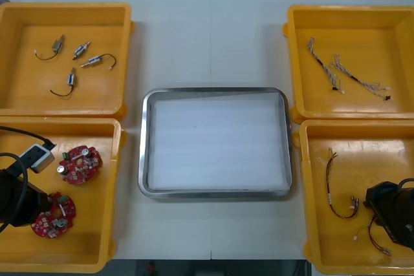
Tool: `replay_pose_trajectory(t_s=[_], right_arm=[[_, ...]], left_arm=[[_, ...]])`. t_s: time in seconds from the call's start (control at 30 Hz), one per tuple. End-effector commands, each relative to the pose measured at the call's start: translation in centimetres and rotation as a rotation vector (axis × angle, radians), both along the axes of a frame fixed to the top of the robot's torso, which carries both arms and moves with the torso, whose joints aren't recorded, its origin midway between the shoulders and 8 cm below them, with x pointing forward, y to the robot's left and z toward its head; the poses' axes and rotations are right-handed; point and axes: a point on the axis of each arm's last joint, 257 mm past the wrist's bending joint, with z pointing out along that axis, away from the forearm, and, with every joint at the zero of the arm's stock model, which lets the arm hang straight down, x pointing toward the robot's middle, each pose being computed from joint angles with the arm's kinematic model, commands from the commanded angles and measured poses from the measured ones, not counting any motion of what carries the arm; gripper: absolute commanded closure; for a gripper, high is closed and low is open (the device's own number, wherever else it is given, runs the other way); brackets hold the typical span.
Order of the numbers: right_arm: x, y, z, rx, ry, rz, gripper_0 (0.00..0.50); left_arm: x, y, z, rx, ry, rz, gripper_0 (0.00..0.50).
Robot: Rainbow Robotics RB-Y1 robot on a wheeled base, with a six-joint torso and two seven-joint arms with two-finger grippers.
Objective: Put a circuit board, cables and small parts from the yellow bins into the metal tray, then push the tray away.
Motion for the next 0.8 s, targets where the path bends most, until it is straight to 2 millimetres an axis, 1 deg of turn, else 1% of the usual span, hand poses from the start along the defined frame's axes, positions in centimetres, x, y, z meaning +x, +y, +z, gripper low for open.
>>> replay_pose_trajectory(t_s=[0.03, 0.07, 0.1, 0.13, 0.3, 0.47, 0.57, 0.63, 0.67, 0.77, 0.8], right_arm=[[-1.6, 0.5, -1.7, 0.001, 0.043, 0.028, 0.384], [-1.6, 0.4, -1.7, 0.000, 0.043, 0.028, 0.426], [-1.6, 0.3, -1.6, -0.003, 0.043, 0.027, 0.485], [-1.6, 0.3, -1.6, -0.004, 0.043, 0.027, 0.500], [-1.6, 0.1, -1.6, -0.010, 0.043, 0.022, 0.500], [-1.2, -0.6, -0.6, -0.044, 0.027, 0.034, 0.500], [-1.0, -1.2, 1.1, -0.080, 0.014, 0.050, 0.500], [-1.0, -1.6, 2.7, -0.106, 0.008, 0.068, 0.500], [-1.0, -1.6, 3.1, -0.112, 0.005, 0.075, 0.500], [-0.9, -2.1, 5.3, -0.151, -0.012, 0.106, 0.500], [-0.9, -2.2, 5.8, -0.159, -0.017, 0.110, 0.500]], left_arm=[[-0.7, 1.0, -1.0, 0.055, 0.023, -0.073, 0.000], [-0.7, 1.0, -1.0, 0.057, 0.023, -0.074, 0.000], [-0.7, 1.1, -1.2, 0.056, 0.024, -0.075, 0.000], [-0.7, 1.0, -1.3, 0.054, 0.025, -0.079, 0.000], [-0.5, 1.0, -1.7, 0.052, 0.018, -0.089, 0.000], [-0.4, 0.6, -1.7, 0.054, 0.017, -0.103, 0.000], [-0.2, 0.6, -1.8, 0.056, 0.008, -0.107, 0.000], [-0.2, 0.7, -1.9, 0.060, 0.007, -0.107, 0.000], [-0.1, 0.7, -1.8, 0.060, 0.005, -0.108, 0.000], [-0.2, 0.9, -2.1, 0.069, 0.009, -0.113, 0.000], [-0.2, 0.9, -2.2, 0.070, 0.008, -0.112, 0.000]])
